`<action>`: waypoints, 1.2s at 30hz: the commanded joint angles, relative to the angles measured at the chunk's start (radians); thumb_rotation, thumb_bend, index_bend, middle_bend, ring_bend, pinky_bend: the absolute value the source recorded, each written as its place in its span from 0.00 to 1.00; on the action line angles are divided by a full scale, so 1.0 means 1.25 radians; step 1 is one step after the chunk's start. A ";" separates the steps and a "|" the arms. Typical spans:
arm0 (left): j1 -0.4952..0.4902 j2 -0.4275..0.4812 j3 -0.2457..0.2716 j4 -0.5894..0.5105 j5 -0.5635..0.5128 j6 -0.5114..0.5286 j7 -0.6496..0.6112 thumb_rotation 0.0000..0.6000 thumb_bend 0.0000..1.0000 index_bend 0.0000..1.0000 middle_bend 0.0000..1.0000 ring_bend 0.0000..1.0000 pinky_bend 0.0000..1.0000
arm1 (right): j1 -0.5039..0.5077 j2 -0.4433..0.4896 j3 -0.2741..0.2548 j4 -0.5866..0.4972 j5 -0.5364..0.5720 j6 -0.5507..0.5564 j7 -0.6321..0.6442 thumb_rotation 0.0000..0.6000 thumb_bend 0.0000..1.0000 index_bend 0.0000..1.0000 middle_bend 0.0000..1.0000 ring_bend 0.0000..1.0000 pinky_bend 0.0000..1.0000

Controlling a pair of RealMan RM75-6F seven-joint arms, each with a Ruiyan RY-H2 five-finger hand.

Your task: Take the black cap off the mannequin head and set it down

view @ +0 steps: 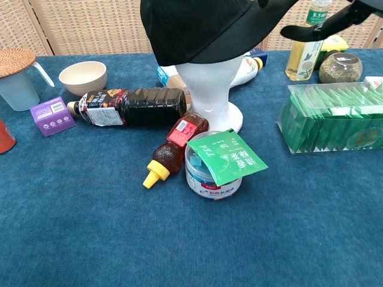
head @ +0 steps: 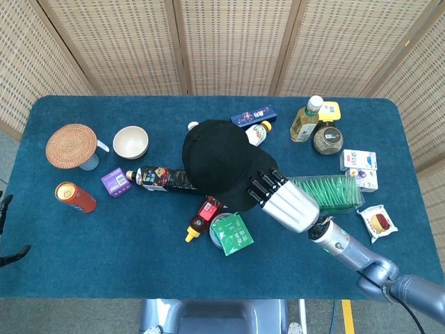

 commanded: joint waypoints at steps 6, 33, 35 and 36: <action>0.001 0.006 -0.002 -0.001 -0.003 -0.002 -0.011 1.00 0.09 0.00 0.00 0.00 0.07 | 0.035 -0.049 -0.001 0.078 -0.015 0.072 0.060 1.00 0.34 0.61 0.59 0.57 0.68; 0.001 0.011 -0.002 -0.005 -0.009 -0.008 -0.019 1.00 0.09 0.00 0.00 0.00 0.07 | 0.106 -0.075 0.053 0.106 0.050 0.113 0.048 1.00 0.37 0.66 0.65 0.63 0.74; 0.002 0.011 -0.002 -0.005 -0.008 -0.008 -0.020 1.00 0.09 0.00 0.00 0.00 0.07 | 0.117 -0.068 0.065 0.094 0.056 0.113 0.045 1.00 0.37 0.66 0.65 0.64 0.74; 0.002 0.012 -0.002 -0.005 -0.009 -0.008 -0.021 1.00 0.09 0.00 0.00 0.00 0.07 | 0.121 -0.064 0.071 0.087 0.058 0.113 0.040 1.00 0.37 0.66 0.65 0.64 0.74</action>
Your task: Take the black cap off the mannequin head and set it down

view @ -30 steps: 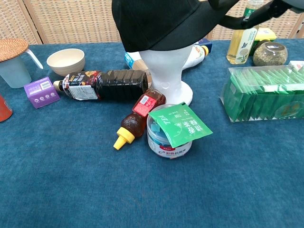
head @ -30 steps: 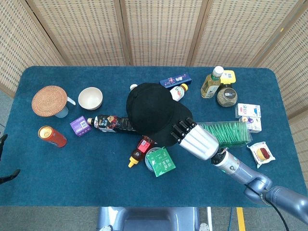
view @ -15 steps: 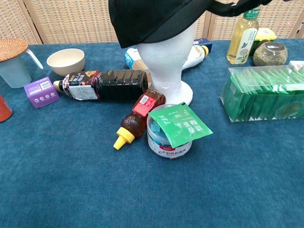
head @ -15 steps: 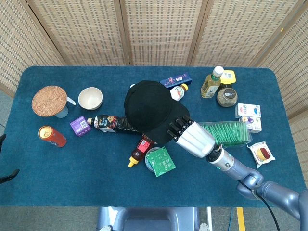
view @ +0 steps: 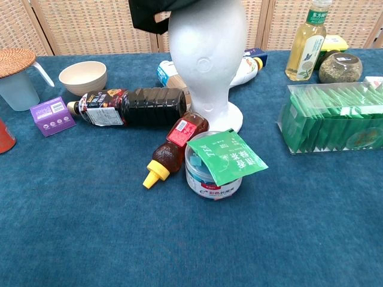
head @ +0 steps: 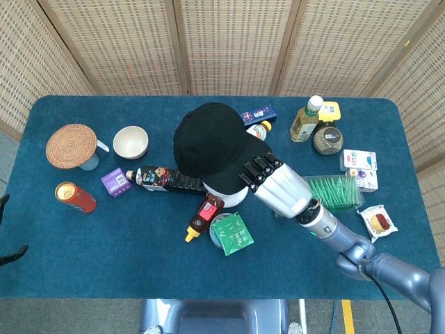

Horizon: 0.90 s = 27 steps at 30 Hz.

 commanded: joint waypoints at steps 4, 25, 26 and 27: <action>0.000 0.003 0.001 -0.001 0.001 -0.001 -0.005 1.00 0.09 0.00 0.00 0.00 0.07 | 0.022 0.029 0.036 -0.046 0.018 -0.003 -0.034 1.00 0.37 0.66 0.66 0.64 0.74; 0.002 0.005 0.006 0.000 0.011 0.000 -0.009 1.00 0.09 0.00 0.00 0.00 0.07 | -0.119 0.077 0.012 0.189 0.170 0.062 0.029 1.00 0.38 0.67 0.66 0.64 0.75; 0.002 0.004 0.007 0.000 0.012 -0.001 -0.007 1.00 0.09 0.00 0.00 0.00 0.07 | -0.129 0.068 0.003 0.209 0.177 0.060 0.038 1.00 0.37 0.67 0.66 0.64 0.75; 0.002 0.004 0.007 0.000 0.013 0.000 -0.006 1.00 0.09 0.00 0.00 0.00 0.07 | -0.133 0.063 -0.002 0.221 0.181 0.060 0.043 1.00 0.38 0.67 0.66 0.64 0.75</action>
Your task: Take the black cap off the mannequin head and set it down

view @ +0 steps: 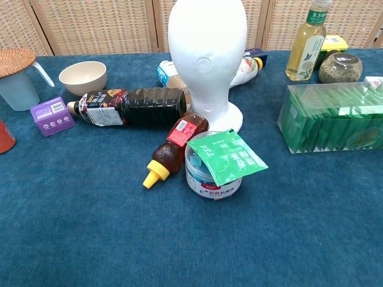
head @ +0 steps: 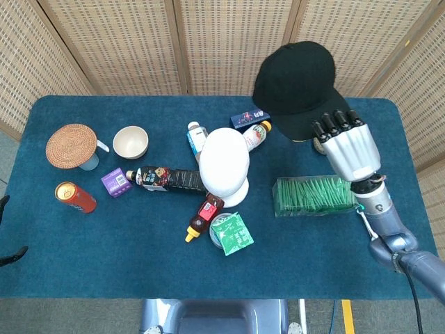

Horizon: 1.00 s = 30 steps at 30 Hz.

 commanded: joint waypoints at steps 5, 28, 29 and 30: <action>0.001 -0.006 0.001 0.000 0.001 0.002 0.009 1.00 0.09 0.00 0.00 0.00 0.07 | -0.059 -0.050 -0.070 0.118 0.010 0.031 0.073 1.00 0.38 0.67 0.66 0.64 0.75; 0.000 -0.006 0.001 -0.002 -0.005 -0.003 0.010 1.00 0.09 0.00 0.00 0.00 0.07 | -0.134 -0.128 -0.168 0.128 -0.024 0.105 0.107 1.00 0.36 0.59 0.62 0.60 0.71; 0.000 -0.005 0.002 -0.002 -0.005 -0.004 0.010 1.00 0.09 0.00 0.00 0.00 0.07 | -0.140 -0.119 -0.179 0.116 -0.021 0.085 0.107 1.00 0.34 0.49 0.57 0.55 0.68; 0.000 -0.006 0.002 -0.002 -0.005 -0.004 0.010 1.00 0.09 0.00 0.00 0.00 0.07 | -0.144 -0.111 -0.183 0.102 -0.018 0.073 0.100 1.00 0.31 0.40 0.52 0.50 0.65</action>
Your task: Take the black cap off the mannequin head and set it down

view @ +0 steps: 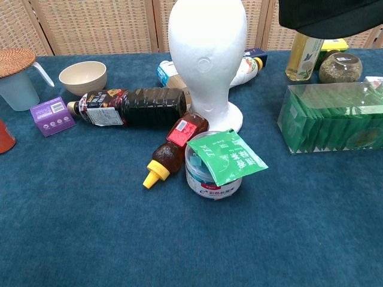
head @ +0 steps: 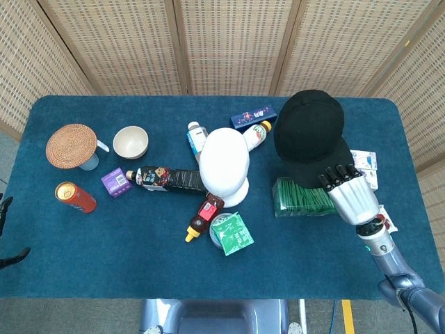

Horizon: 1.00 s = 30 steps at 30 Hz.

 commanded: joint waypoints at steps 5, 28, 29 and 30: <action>-0.001 -0.001 0.001 0.000 -0.001 -0.002 0.004 1.00 0.09 0.00 0.00 0.00 0.07 | -0.028 0.062 -0.035 -0.132 0.011 -0.078 -0.068 1.00 0.20 0.12 0.25 0.25 0.48; 0.003 0.008 0.004 -0.002 0.008 0.001 -0.015 1.00 0.09 0.00 0.00 0.00 0.07 | -0.117 0.244 -0.056 -0.483 -0.009 -0.060 -0.140 1.00 0.00 0.01 0.07 0.08 0.31; 0.004 0.009 0.006 -0.001 0.011 0.001 -0.017 1.00 0.09 0.00 0.00 0.00 0.07 | -0.131 0.259 -0.065 -0.496 0.002 -0.067 -0.131 1.00 0.00 0.01 0.06 0.07 0.30; 0.005 0.010 0.009 -0.001 0.018 0.003 -0.019 1.00 0.10 0.00 0.00 0.00 0.07 | -0.164 0.278 -0.084 -0.513 0.029 -0.066 -0.116 1.00 0.00 0.01 0.05 0.06 0.29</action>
